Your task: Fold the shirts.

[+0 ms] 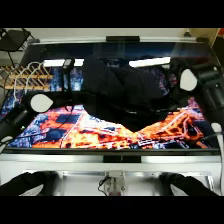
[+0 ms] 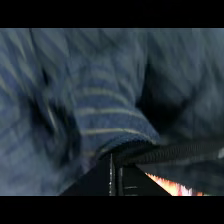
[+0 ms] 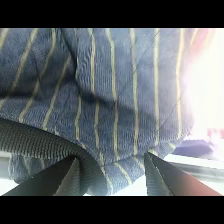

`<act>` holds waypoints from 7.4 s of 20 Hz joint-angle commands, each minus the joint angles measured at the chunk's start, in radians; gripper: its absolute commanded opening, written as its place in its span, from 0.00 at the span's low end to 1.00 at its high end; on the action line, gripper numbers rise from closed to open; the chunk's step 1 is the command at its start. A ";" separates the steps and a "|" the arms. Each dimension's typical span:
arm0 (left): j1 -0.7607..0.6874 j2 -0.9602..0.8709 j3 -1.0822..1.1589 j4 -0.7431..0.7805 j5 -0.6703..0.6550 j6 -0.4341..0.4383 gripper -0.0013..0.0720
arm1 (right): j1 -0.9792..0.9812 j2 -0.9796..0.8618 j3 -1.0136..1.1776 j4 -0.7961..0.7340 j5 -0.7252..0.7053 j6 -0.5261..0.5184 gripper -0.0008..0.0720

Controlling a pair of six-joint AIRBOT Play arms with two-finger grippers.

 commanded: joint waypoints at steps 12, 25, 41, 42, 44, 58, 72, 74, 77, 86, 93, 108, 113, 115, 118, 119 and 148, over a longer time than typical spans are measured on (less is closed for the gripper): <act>0.033 -0.241 0.198 -0.031 0.116 0.057 0.09 | 0.417 0.023 -0.059 -0.299 -0.029 0.594 0.94; 0.113 -0.235 0.198 -0.031 0.005 0.133 0.09 | 0.556 -0.227 -0.059 -0.677 0.185 0.868 0.91; 0.288 0.140 0.220 -0.038 -0.214 0.140 0.09 | 0.351 -0.064 0.352 -0.299 -0.341 0.271 0.15; 0.289 0.199 0.220 -0.027 -0.225 0.133 0.09 | 0.316 -0.068 0.352 -0.214 -0.317 0.250 0.15; 0.290 0.294 0.214 0.088 -0.229 0.030 0.09 | 0.272 -0.090 0.346 -0.103 -0.221 0.184 0.15; 0.322 0.175 0.117 0.336 -0.360 0.014 0.78 | 0.267 -0.298 0.346 0.108 -0.220 0.096 0.15; 1.007 -0.166 0.067 0.336 -0.475 0.309 0.79 | 0.267 -0.298 0.346 0.140 -0.189 0.093 0.15; 1.015 -0.274 0.124 0.337 -0.477 0.344 0.79 | 0.267 -0.298 0.346 0.138 -0.187 0.093 0.15; 1.020 -0.399 0.240 0.322 -0.488 0.362 0.78 | 0.267 -0.298 0.346 0.138 -0.187 0.099 0.15; 1.021 -0.529 0.330 0.224 -0.581 0.499 0.76 | 0.280 -0.332 0.346 0.145 -0.189 0.167 0.15; 1.019 -0.607 0.329 0.213 -0.575 0.499 0.75 | 0.306 -0.342 0.346 0.143 -0.189 0.174 0.15; 1.021 -0.625 0.330 0.224 -0.589 0.521 0.09 | 0.306 -0.341 0.347 -0.064 -0.231 0.167 0.15; 1.020 -0.573 0.404 0.211 -0.609 0.508 0.09 | 0.306 -0.335 0.347 -0.098 -0.228 0.168 0.15; 1.019 -0.533 0.423 0.186 -0.608 0.494 0.09 | 0.306 -0.322 0.347 -0.103 -0.227 0.168 0.15; 1.009 -0.448 0.425 0.173 -0.607 0.494 0.09 | 0.305 -0.294 0.349 -0.108 -0.215 0.169 0.15; 1.005 -0.417 0.425 0.169 -0.607 0.493 0.09 | 0.306 -0.284 0.349 -0.107 -0.203 0.174 0.15; -0.281 0.597 -0.101 0.383 -1.131 0.193 0.08 | -0.024 -0.207 0.349 0.027 -0.076 0.034 0.15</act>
